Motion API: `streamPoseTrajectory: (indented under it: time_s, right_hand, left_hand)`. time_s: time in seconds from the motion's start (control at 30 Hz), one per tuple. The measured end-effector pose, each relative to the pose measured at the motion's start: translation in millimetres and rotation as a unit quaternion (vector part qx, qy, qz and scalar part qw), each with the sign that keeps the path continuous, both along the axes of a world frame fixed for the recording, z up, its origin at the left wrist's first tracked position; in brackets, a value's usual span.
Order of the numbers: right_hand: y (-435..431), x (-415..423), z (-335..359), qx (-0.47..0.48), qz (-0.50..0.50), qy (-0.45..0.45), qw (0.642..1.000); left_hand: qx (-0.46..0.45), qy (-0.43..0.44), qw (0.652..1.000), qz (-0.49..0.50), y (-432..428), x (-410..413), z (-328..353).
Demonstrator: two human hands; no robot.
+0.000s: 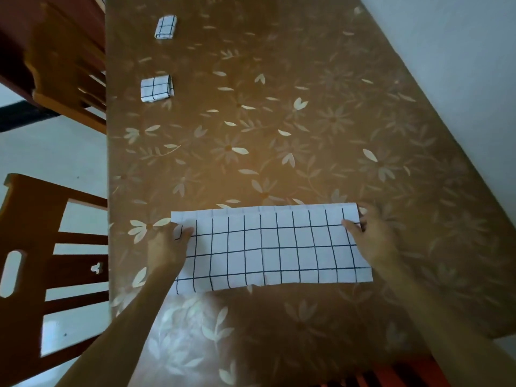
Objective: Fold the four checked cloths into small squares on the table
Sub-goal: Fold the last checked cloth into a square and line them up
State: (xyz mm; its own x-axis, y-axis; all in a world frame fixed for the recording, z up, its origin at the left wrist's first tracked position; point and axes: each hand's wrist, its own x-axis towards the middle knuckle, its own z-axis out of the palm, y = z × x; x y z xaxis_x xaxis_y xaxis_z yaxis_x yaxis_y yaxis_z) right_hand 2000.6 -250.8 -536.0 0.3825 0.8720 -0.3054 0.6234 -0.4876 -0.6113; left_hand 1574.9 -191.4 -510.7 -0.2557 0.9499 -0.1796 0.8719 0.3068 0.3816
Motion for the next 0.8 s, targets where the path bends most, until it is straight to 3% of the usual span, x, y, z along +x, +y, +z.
streamPoseTrajectory:
  time_s: [0.27, 0.33, 0.4, 0.47, 0.57, 0.67, 0.8]
  right_hand:
    - [0, -10, 6, 0.028, -0.048, 0.014, 0.998]
    - [-2, -16, 8, 0.047, -0.050, -0.054, 0.996]
    - [-9, -27, 12, 0.076, -0.030, -0.168, 0.982]
    - [-16, -51, 18, 0.123, 0.046, -0.203, 0.970]
    - [-27, -99, 12, 0.131, 0.200, -0.146, 0.960]
    - [-33, -132, -6, 0.089, 0.300, -0.164, 0.936]
    - [-35, -135, -18, 0.050, 0.321, -0.184, 0.928]
  left_hand:
    - [0.026, 0.035, 0.999, 0.013, 14, 2, -12]
    - [0.073, 0.060, 0.995, 0.018, 6, 12, -9]
    - [0.157, 0.081, 0.983, -0.047, -12, 31, -8]
    - [0.180, 0.049, 0.968, -0.166, -40, 56, -10]
    - [0.118, 0.039, 0.941, -0.316, -76, 87, -24]
    - [0.062, 0.093, 0.922, -0.371, -87, 96, -43]
    - [0.049, 0.126, 0.910, -0.392, -86, 93, -50]
